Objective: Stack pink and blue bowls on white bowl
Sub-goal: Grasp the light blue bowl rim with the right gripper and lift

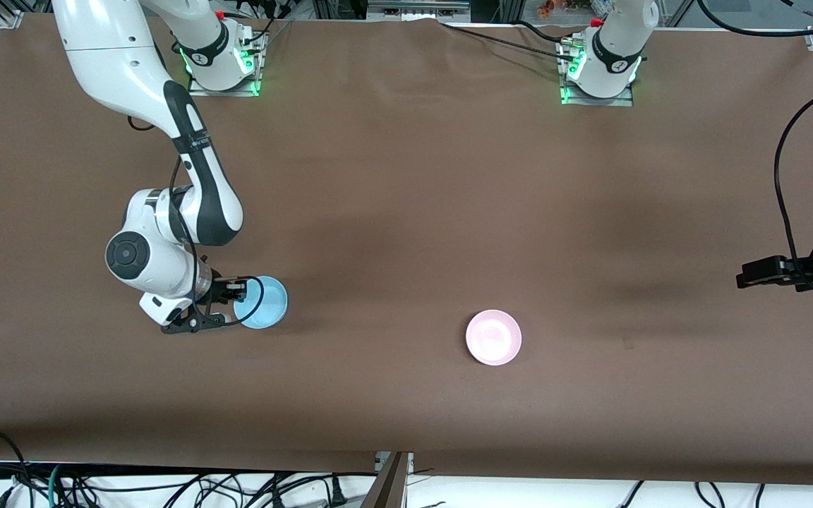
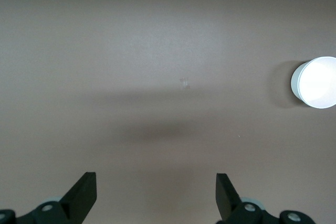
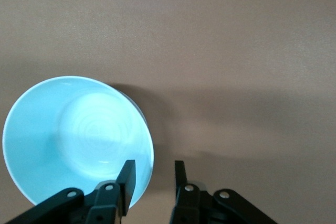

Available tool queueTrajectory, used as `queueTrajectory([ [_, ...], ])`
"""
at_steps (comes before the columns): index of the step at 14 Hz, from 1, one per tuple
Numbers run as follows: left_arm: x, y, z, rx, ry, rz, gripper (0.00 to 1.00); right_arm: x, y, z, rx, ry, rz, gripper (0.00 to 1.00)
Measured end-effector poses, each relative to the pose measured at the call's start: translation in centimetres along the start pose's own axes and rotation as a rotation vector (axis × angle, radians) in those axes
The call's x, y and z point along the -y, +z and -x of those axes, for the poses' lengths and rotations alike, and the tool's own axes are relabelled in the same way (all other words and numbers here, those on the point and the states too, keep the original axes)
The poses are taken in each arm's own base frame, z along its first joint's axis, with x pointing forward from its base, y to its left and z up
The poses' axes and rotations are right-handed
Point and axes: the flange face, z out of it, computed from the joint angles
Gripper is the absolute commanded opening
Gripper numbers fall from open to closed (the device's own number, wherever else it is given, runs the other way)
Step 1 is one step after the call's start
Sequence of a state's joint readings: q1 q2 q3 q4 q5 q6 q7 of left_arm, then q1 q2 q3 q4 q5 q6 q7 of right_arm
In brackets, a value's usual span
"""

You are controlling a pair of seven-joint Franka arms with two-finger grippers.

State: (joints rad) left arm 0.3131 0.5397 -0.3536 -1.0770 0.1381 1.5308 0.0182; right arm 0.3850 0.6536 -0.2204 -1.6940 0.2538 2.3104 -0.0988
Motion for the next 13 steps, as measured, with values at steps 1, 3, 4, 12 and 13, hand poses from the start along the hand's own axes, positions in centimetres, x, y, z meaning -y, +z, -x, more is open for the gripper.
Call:
queueTrajectory([
  [1, 0.0, 0.0, 0.0, 0.000, 0.000, 0.000, 1.00, 0.1, 0.0, 0.0, 0.001, -0.001, -0.001, 0.26],
  [3, 0.0, 0.0, 0.0, 0.000, 0.001, 0.000, 1.00, 0.3, 0.1, 0.0, 0.001, -0.001, -0.003, 0.20],
  [4, 0.0, 0.0, 0.0, 0.000, 0.001, 0.000, 1.00, 0.3, 0.1, 0.0, 0.001, 0.001, -0.004, 0.19],
  [12, 0.0, 0.0, 0.0, 0.001, 0.001, 0.000, 1.00, 1.2, -0.6, -0.3, -0.014, 0.066, -0.033, 0.00],
  [13, 0.0, 0.0, 0.0, 0.001, 0.001, 0.000, 1.00, 2.0, -1.0, -0.6, -0.024, 0.095, -0.057, 0.00],
])
